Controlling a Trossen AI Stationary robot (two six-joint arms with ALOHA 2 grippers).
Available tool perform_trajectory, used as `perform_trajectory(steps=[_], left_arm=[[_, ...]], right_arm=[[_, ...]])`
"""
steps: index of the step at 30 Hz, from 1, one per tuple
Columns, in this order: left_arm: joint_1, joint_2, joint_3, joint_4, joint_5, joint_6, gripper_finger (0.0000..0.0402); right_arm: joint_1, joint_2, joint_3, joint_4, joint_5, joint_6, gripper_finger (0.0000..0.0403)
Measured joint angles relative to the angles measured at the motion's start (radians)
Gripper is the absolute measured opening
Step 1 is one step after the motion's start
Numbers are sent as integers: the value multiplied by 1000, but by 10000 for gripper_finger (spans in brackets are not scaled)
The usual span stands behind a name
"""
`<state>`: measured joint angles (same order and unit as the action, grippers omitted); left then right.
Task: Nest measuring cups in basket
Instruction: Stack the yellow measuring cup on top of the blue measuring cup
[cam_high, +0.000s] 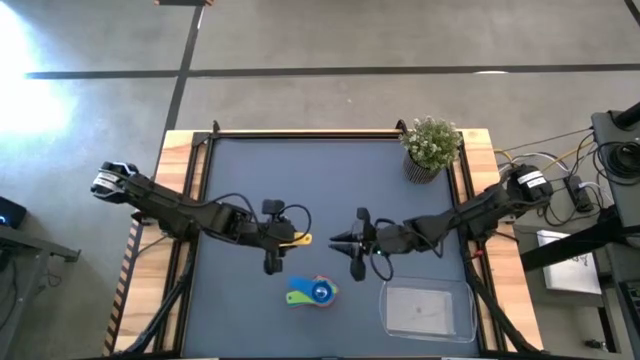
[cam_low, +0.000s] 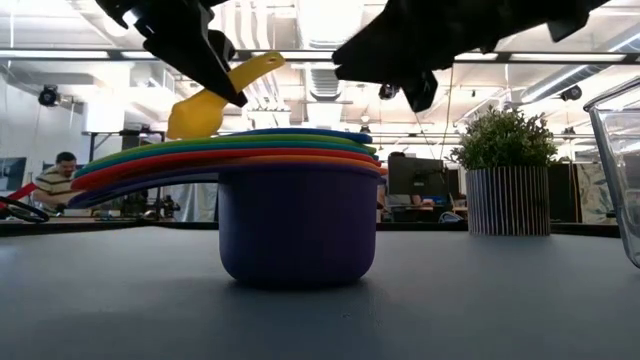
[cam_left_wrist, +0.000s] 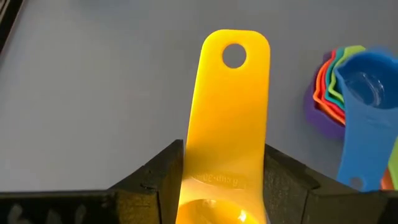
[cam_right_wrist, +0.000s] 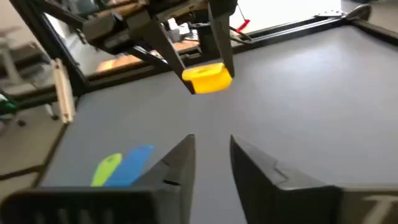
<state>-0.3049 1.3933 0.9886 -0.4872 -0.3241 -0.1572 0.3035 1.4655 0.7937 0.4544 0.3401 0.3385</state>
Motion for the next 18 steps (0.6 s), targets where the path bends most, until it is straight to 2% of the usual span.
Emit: perform_trajectory(steps=[5, 9, 14, 18], left_arm=[[-2, 0, 0, 6, -2, 49, 154], [-2, 0, 0, 9, -12, 73, 153], [-2, 0, 0, 10, -47, 85, 152], [-2, 0, 0, 9, -60, 89, 150]], right_arm=[[-14, 32, 0, 105, -54, 81, 148], [-44, 53, 0, 134, -56, 187, 185], [-86, 80, 0, 195, -69, 286, 204], [-114, 117, -1, 330, -144, 325, 205]])
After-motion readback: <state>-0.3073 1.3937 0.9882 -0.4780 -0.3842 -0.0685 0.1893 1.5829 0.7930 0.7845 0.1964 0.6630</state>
